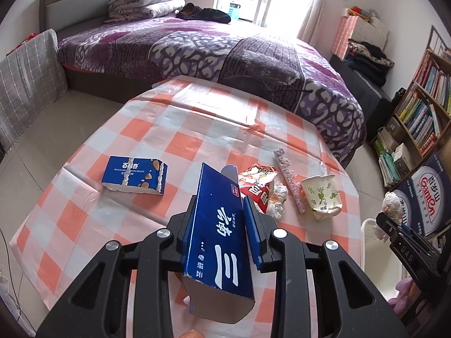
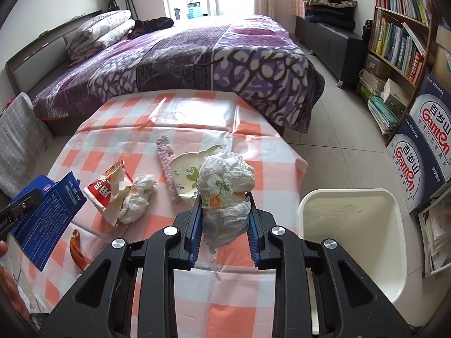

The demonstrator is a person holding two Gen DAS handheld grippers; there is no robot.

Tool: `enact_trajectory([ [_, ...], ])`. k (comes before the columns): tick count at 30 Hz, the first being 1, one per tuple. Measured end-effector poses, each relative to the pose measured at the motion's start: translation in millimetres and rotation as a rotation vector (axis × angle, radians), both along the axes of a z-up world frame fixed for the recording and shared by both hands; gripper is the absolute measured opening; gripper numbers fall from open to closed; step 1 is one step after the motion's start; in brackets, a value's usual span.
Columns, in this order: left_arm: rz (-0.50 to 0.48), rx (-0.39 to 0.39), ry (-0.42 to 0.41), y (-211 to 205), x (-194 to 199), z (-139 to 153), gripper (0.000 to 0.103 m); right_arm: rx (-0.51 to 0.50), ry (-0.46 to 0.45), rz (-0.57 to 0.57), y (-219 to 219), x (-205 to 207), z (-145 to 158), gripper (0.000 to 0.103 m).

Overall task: Collect trash
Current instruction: 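Drop the tissue into the white bin with the right gripper while left gripper drops the blue box in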

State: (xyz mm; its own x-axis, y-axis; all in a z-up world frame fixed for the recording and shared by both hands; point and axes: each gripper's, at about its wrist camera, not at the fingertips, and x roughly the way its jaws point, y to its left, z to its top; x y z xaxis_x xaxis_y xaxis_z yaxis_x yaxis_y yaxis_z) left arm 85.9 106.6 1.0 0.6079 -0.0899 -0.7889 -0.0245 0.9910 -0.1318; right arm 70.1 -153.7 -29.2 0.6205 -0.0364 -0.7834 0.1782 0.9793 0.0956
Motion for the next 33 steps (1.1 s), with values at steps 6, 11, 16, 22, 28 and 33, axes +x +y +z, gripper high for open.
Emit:
enact_trajectory([
  [6,-0.014,0.054,-0.065,-25,-10,8,0.031,-0.013,-0.041,-0.070,-22,-11,1,0.027],
  [11,-0.024,0.051,-0.074,-41,-16,8,0.031,-0.010,-0.060,-0.104,-38,-16,4,0.026],
  [16,-0.036,0.047,-0.066,-57,-17,7,0.031,-0.011,-0.075,-0.130,-51,-20,8,0.027],
  [22,-0.076,0.035,-0.054,-86,-17,6,0.031,-0.007,-0.076,-0.176,-75,-26,8,0.027],
  [28,-0.134,0.025,-0.051,-124,-19,8,0.031,0.002,-0.055,-0.243,-106,-34,5,0.027],
  [33,-0.182,0.014,-0.042,-156,-19,8,0.031,0.007,-0.054,-0.304,-134,-44,7,0.027],
])
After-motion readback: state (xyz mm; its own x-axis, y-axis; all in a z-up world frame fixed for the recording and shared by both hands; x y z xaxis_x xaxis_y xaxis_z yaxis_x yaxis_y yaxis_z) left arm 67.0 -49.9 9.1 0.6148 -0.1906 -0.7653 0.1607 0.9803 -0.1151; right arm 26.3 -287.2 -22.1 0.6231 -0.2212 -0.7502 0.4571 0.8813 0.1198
